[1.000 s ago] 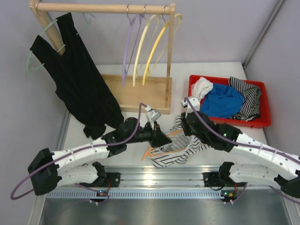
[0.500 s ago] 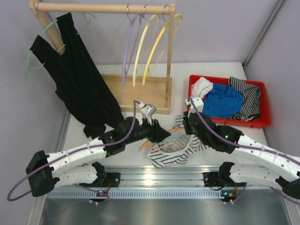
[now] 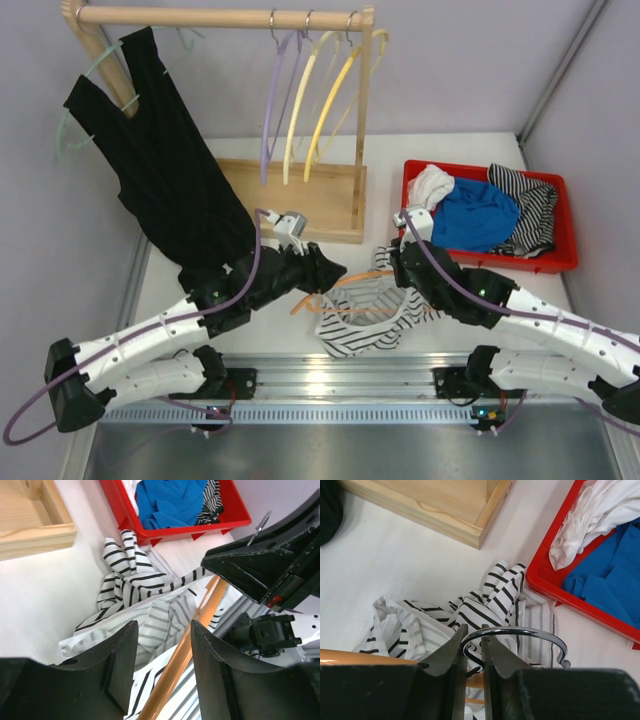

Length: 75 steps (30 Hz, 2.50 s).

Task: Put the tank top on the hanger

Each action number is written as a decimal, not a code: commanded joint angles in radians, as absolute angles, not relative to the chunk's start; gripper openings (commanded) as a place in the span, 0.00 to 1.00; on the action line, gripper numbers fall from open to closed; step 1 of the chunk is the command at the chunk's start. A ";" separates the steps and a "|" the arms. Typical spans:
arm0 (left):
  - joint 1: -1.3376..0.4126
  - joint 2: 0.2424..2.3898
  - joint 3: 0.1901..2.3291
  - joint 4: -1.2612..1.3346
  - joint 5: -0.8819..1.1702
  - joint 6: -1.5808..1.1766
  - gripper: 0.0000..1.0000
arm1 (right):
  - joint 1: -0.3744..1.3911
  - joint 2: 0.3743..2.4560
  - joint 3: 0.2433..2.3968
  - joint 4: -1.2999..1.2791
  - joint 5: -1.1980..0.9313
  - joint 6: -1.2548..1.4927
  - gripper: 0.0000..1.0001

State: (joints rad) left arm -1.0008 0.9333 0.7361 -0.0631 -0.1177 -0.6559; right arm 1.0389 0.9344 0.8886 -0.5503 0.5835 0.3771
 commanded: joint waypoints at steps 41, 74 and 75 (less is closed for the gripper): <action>-0.885 1.285 0.764 -0.235 -0.035 -0.804 0.47 | 1.218 0.936 0.927 -0.657 0.821 0.367 0.00; -0.867 1.470 0.908 -0.359 -0.061 -0.715 0.37 | 1.230 0.928 0.940 -0.690 0.850 0.394 0.00; -0.867 1.474 0.908 -0.357 -0.054 -0.712 0.37 | 1.230 0.930 0.939 -0.692 0.848 0.394 0.00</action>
State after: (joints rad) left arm -0.8700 1.4651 0.8646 -0.3389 -0.0677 -0.7364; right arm 1.2091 0.9409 0.8852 -0.6899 0.8116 0.3859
